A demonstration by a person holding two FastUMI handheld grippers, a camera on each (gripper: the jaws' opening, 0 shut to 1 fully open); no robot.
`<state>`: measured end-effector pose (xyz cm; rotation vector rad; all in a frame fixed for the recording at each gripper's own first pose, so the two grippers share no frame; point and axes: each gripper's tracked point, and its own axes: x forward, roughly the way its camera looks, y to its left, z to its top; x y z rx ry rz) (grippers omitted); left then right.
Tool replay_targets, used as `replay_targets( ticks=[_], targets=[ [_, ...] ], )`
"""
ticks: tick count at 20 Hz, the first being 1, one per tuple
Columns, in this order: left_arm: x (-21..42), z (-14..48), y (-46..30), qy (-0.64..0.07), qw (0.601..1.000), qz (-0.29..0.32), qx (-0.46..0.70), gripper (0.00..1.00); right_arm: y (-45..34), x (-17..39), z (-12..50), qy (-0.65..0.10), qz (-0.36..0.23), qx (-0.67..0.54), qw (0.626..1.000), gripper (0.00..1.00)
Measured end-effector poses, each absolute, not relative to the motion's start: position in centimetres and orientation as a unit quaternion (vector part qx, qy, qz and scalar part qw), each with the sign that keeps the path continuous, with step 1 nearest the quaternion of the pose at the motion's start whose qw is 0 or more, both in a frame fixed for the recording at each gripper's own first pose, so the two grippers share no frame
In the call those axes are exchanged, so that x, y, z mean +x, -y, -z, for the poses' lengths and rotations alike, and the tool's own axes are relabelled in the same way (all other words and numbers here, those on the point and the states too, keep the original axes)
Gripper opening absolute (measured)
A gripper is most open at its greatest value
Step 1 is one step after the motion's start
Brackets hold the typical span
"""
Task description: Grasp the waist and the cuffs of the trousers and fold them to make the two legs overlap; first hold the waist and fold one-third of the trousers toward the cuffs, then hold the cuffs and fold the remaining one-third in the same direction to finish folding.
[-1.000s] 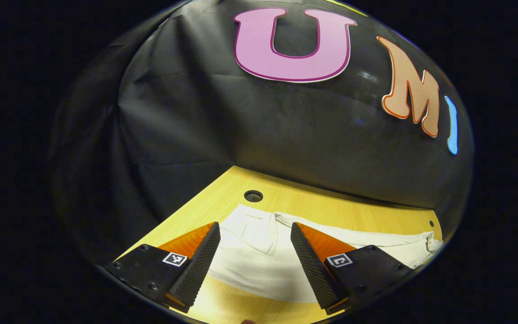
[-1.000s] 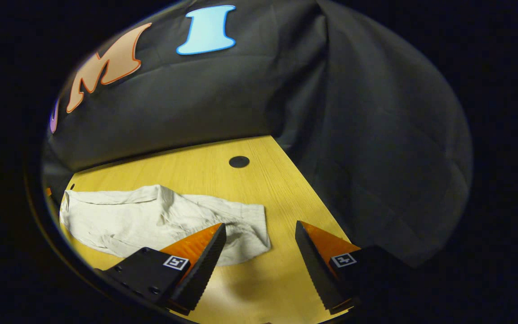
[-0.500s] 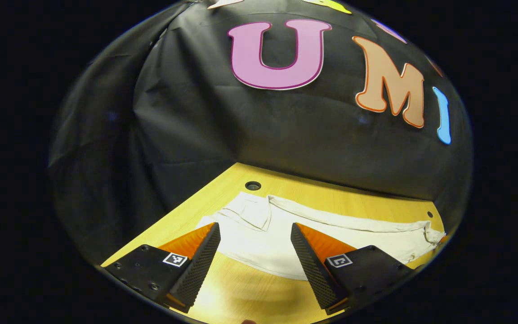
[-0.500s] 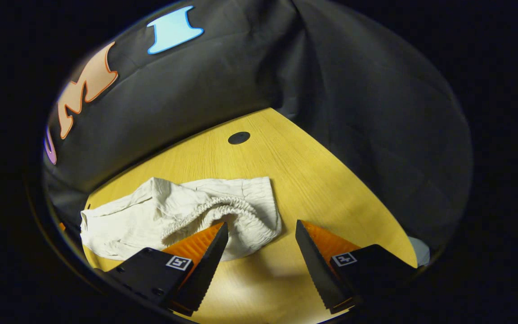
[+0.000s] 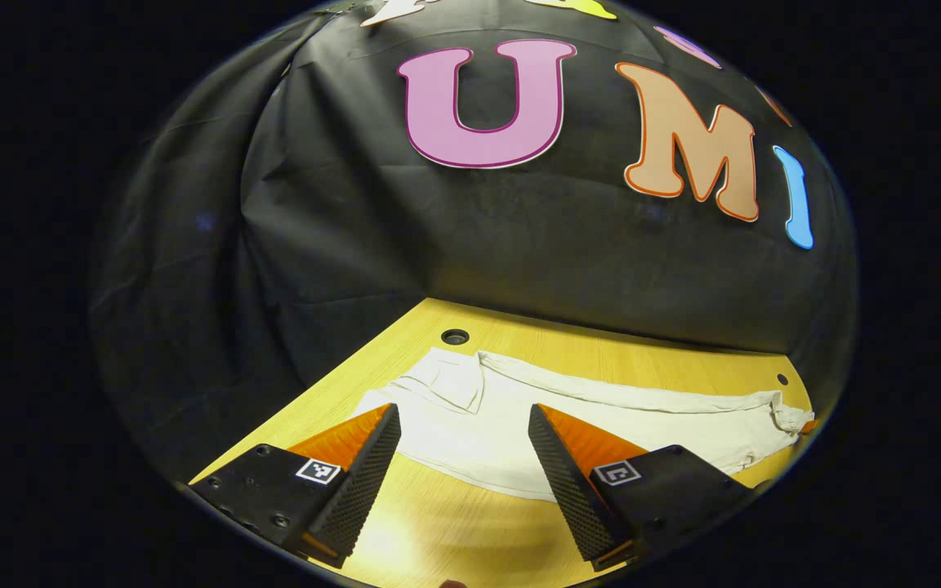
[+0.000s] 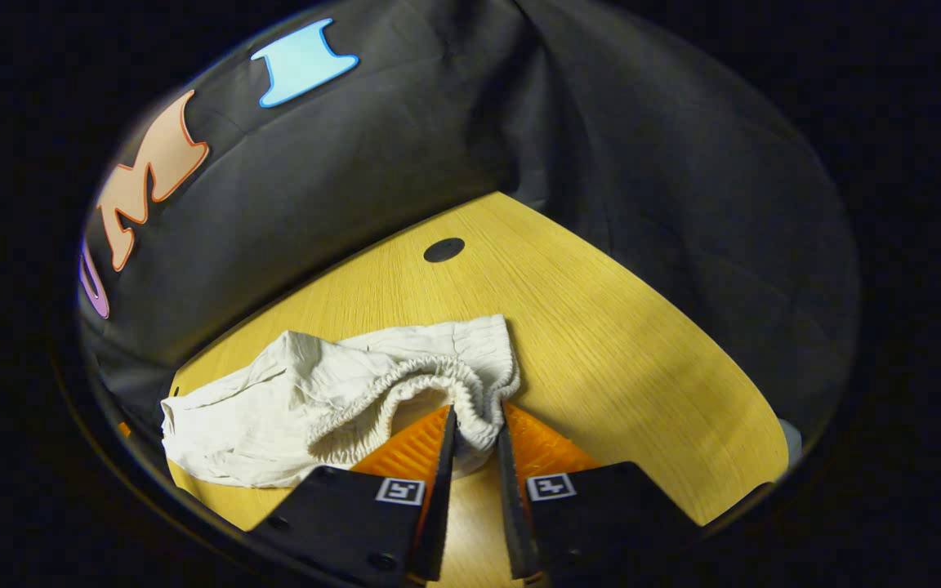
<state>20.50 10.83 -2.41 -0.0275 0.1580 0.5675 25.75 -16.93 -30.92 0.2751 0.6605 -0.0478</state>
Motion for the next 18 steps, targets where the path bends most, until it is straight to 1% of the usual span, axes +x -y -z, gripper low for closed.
replay_targets(
  ticks=[3,4,5,8,12,14,18],
  targets=[
    [20.6,2.5,-10.5,-0.081,0.959,-0.270,-0.014,0.95,16.7,25.7,29.9,-0.309,0.025,0.119,0.943,0.13],
    [20.6,2.5,-10.4,-0.080,0.960,-0.266,-0.015,0.96,16.7,25.7,29.3,-0.302,0.027,0.119,0.945,0.12],
    [20.7,2.5,-10.6,-0.079,0.961,-0.263,-0.016,0.95,16.6,25.6,28.5,-0.295,0.027,0.118,0.948,0.17],
    [20.7,2.7,-11.1,-0.078,0.964,-0.252,-0.022,0.96,16.2,25.3,25.9,-0.268,0.025,0.112,0.956,0.17],
    [20.5,2.8,-13.1,-0.077,0.969,-0.233,-0.024,0.95,15.4,24.3,22.1,-0.234,0.006,0.116,0.965,0.17],
    [20.0,3.0,-14.5,-0.085,0.971,-0.224,-0.017,0.95,15.4,24.2,21.4,-0.215,0.000,0.114,0.970,0.17],
    [19.4,3.0,-17.6,-0.092,0.974,-0.207,-0.013,0.95,15.4,24.4,22.2,-0.184,-0.020,0.100,0.978,0.17]
  ],
)
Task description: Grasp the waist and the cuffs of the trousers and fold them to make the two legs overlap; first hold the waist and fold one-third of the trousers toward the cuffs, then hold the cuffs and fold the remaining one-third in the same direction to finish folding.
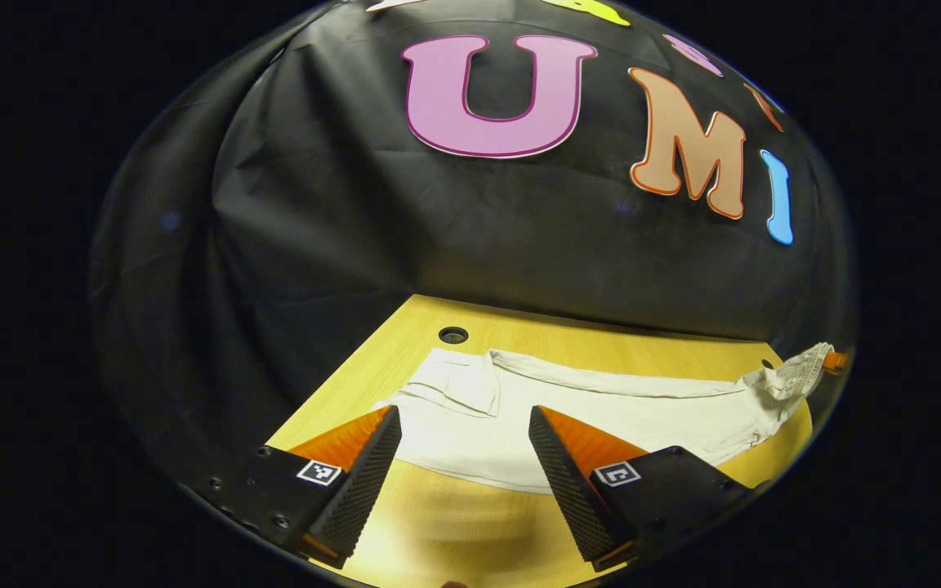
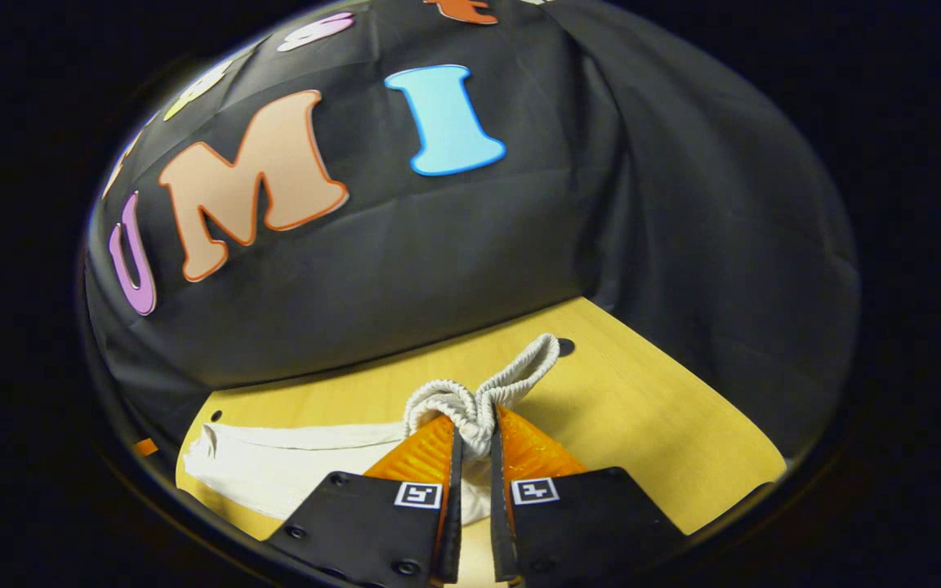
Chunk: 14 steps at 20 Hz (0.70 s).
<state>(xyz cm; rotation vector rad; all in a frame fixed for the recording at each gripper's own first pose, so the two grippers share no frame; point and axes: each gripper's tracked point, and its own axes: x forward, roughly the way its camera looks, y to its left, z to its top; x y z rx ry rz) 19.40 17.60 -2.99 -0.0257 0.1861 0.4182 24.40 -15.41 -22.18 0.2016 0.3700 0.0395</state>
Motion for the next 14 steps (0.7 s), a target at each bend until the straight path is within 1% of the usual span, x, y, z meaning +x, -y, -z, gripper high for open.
replay_targets(
  ticks=[3,8,12,14],
  targets=[
    [19.7,2.5,-19.6,-0.083,0.976,-0.198,-0.020,0.96,15.3,24.6,22.6,-0.170,-0.040,0.094,0.980,0.17],
    [20.6,3.9,-22.1,-0.100,0.979,-0.174,-0.015,0.96,15.8,24.4,22.5,-0.161,-0.089,0.090,0.979,0.17],
    [21.4,5.4,-23.4,-0.107,0.980,-0.167,-0.018,0.96,15.3,24.3,23.2,-0.171,-0.121,0.082,0.974,0.17],
    [22.1,6.9,-24.8,-0.120,0.978,-0.168,-0.024,0.96,14.9,24.4,24.6,-0.186,-0.149,0.073,0.969,0.17]
  ],
)
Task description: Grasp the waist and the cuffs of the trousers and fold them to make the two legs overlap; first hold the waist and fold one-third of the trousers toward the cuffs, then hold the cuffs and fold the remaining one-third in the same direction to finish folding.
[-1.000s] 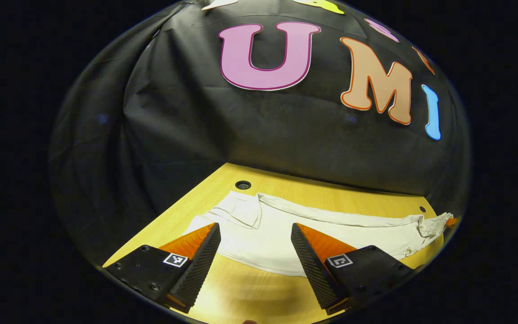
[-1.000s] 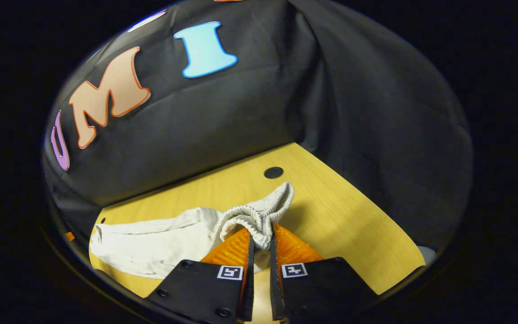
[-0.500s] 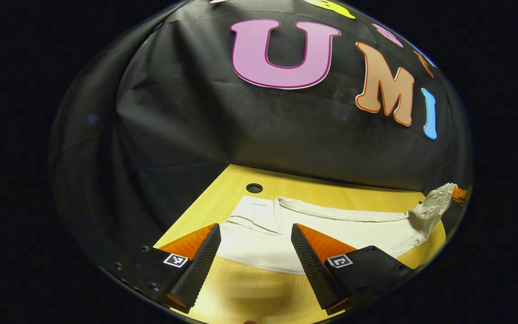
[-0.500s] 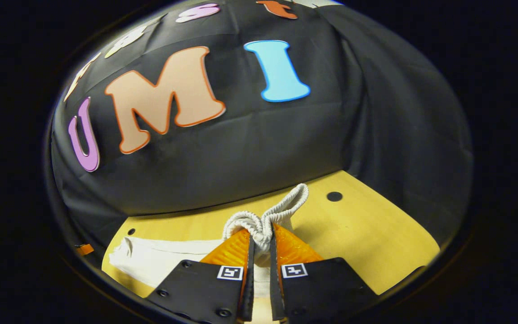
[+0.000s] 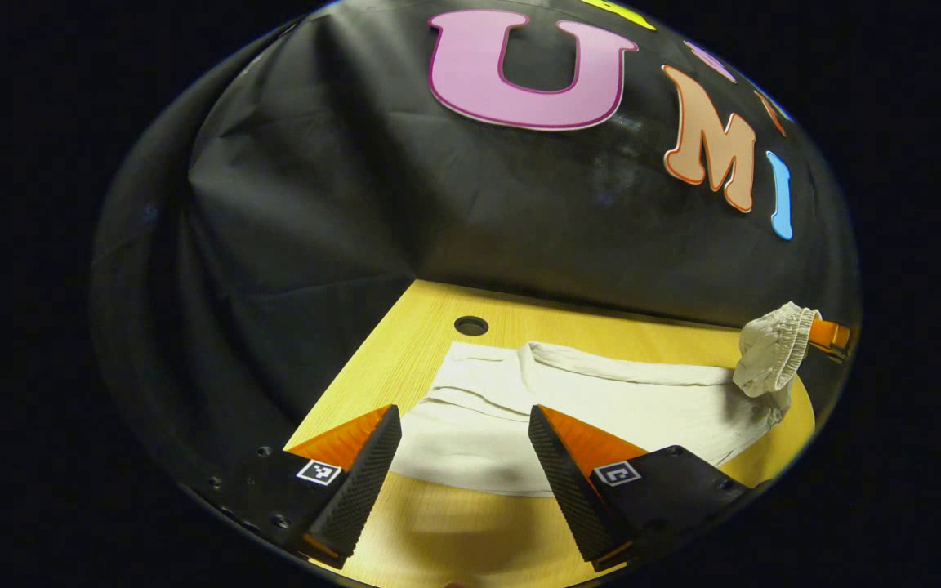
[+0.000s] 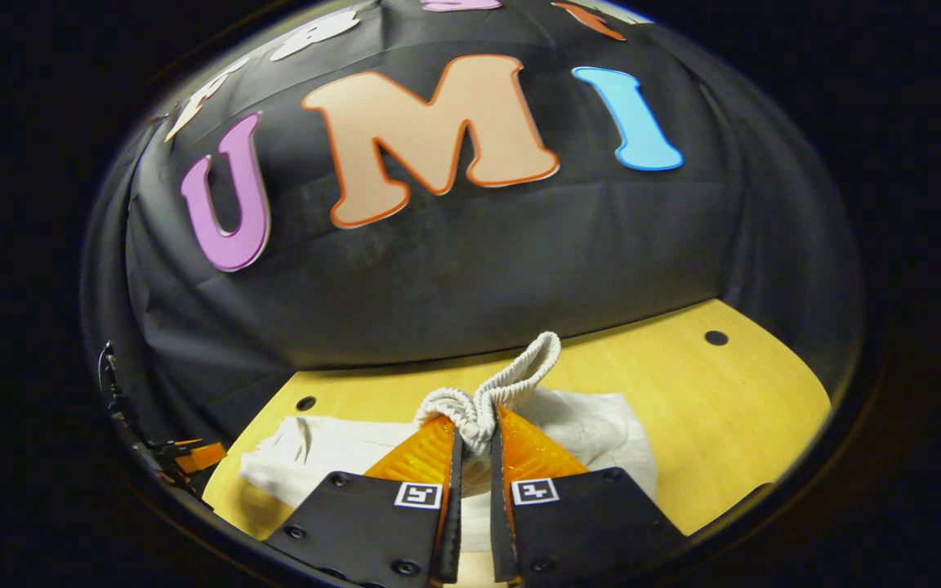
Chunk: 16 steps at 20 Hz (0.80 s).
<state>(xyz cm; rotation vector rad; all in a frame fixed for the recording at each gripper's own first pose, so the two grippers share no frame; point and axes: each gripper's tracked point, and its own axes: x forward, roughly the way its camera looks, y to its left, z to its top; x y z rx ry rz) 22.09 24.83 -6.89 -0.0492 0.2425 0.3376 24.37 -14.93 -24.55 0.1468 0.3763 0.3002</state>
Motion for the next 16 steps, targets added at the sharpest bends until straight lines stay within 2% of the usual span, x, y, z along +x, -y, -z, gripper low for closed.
replay_targets(
  ticks=[5,6,7,8,9,12,14,15,16],
  targets=[
    [22.6,10.1,-27.2,-0.147,0.972,-0.181,-0.033,0.96,14.9,24.1,24.8,-0.231,-0.186,0.062,0.953,0.18],
    [22.7,10.7,-27.5,-0.154,0.971,-0.181,-0.032,0.96,15.0,24.0,24.6,-0.235,-0.191,0.056,0.951,0.23],
    [22.8,11.2,-27.6,-0.161,0.970,-0.179,-0.031,0.96,14.8,24.0,24.5,-0.241,-0.197,0.053,0.949,0.24],
    [22.7,11.6,-27.7,-0.166,0.970,-0.176,-0.031,0.96,14.9,23.7,24.5,-0.248,-0.204,0.048,0.946,0.19],
    [22.7,11.7,-27.7,-0.169,0.970,-0.175,-0.030,0.96,14.8,23.8,25.0,-0.258,-0.213,0.047,0.941,0.19],
    [22.9,12.5,-27.9,-0.180,0.967,-0.177,-0.024,0.96,14.7,23.3,25.9,-0.264,-0.210,0.049,0.940,1.00],
    [23.0,13.0,-27.9,-0.186,0.966,-0.176,-0.021,0.96,14.9,22.9,25.2,-0.252,-0.203,0.048,0.945,0.91],
    [23.1,13.3,-28.0,-0.189,0.966,-0.176,-0.020,0.96,15.1,22.8,25.1,-0.251,-0.200,0.050,0.946,0.96],
    [23.1,13.6,-28.0,-0.192,0.965,-0.175,-0.021,0.96,15.3,22.8,24.9,-0.252,-0.198,0.050,0.946,0.97]
  ],
)
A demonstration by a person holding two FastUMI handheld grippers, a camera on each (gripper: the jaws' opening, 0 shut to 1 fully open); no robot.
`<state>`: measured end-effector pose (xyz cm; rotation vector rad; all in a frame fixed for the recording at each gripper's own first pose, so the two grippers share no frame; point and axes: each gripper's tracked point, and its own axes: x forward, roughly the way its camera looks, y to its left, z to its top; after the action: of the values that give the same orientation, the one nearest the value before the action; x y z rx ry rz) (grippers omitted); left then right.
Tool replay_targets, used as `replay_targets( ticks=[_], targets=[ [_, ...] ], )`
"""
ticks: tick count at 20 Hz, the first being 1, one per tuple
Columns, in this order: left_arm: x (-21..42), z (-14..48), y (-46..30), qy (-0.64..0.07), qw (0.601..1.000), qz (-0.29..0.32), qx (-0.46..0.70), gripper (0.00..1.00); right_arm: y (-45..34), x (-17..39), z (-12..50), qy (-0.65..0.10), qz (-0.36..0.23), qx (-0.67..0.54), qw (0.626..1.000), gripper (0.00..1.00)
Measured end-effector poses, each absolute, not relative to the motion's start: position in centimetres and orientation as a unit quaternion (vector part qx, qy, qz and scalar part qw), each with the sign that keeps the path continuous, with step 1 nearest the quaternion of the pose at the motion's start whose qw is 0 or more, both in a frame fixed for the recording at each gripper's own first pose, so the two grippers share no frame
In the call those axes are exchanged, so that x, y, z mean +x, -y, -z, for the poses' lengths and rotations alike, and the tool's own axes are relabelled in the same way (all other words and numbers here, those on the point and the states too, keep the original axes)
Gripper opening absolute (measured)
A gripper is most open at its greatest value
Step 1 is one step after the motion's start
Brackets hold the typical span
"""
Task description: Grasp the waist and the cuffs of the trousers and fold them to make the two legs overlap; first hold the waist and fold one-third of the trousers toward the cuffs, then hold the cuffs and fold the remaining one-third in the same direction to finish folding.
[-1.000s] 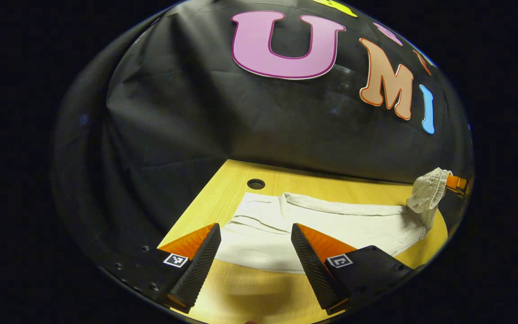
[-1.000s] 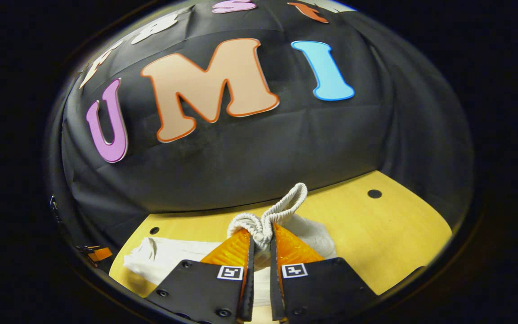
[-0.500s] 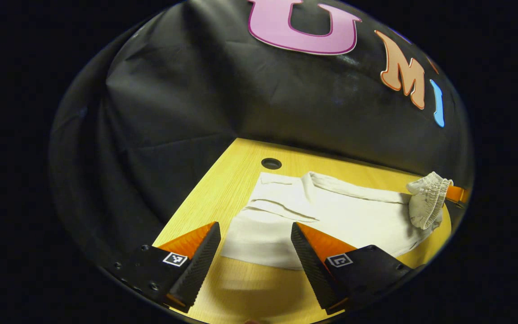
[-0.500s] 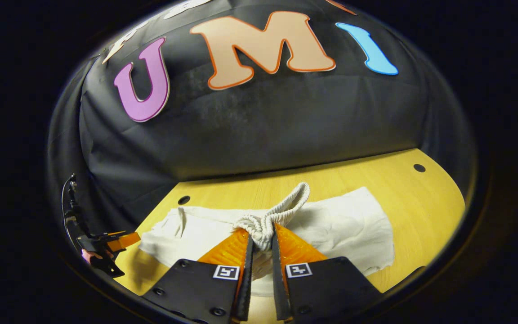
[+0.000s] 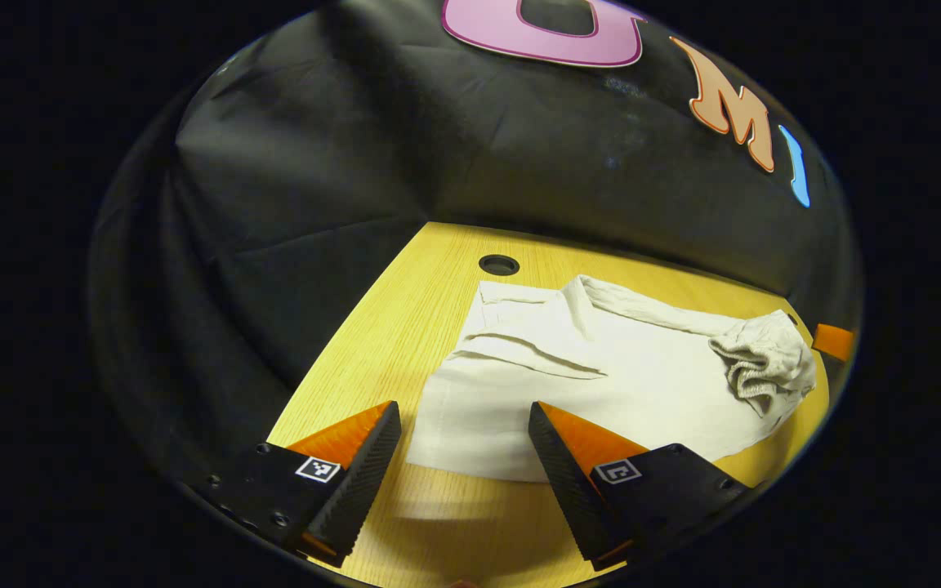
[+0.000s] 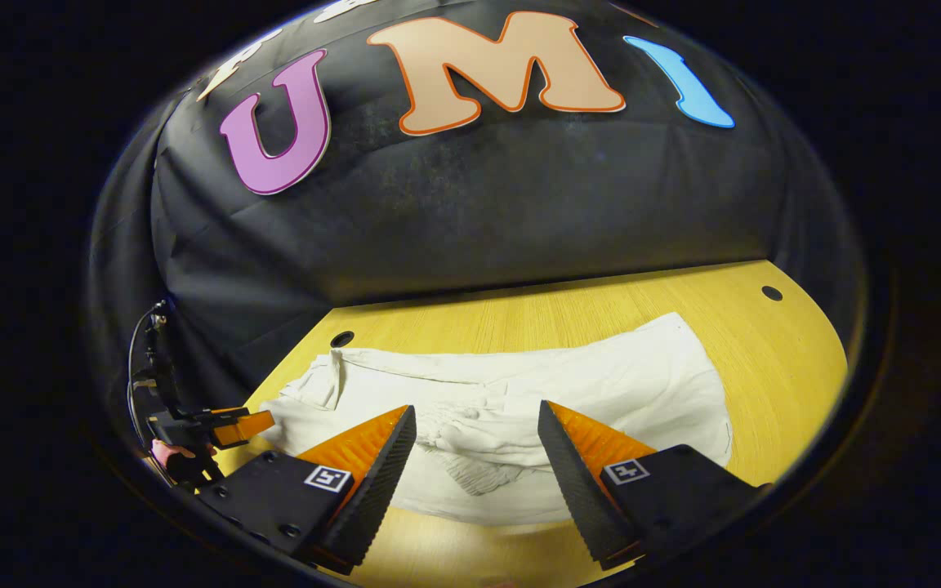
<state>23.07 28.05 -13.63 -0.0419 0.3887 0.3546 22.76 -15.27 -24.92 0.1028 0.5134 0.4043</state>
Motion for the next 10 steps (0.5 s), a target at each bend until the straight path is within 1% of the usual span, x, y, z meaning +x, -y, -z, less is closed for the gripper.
replay_targets(
  ticks=[5,10],
  targets=[
    [23.2,14.4,-28.2,-0.205,0.963,-0.176,-0.027,0.97,17.0,22.7,23.9,-0.240,-0.177,0.034,0.954,0.96],
    [23.1,15.1,-28.3,-0.219,0.958,-0.185,-0.020,0.96,18.7,22.6,23.2,-0.232,-0.154,0.054,0.959,0.96]
  ],
)
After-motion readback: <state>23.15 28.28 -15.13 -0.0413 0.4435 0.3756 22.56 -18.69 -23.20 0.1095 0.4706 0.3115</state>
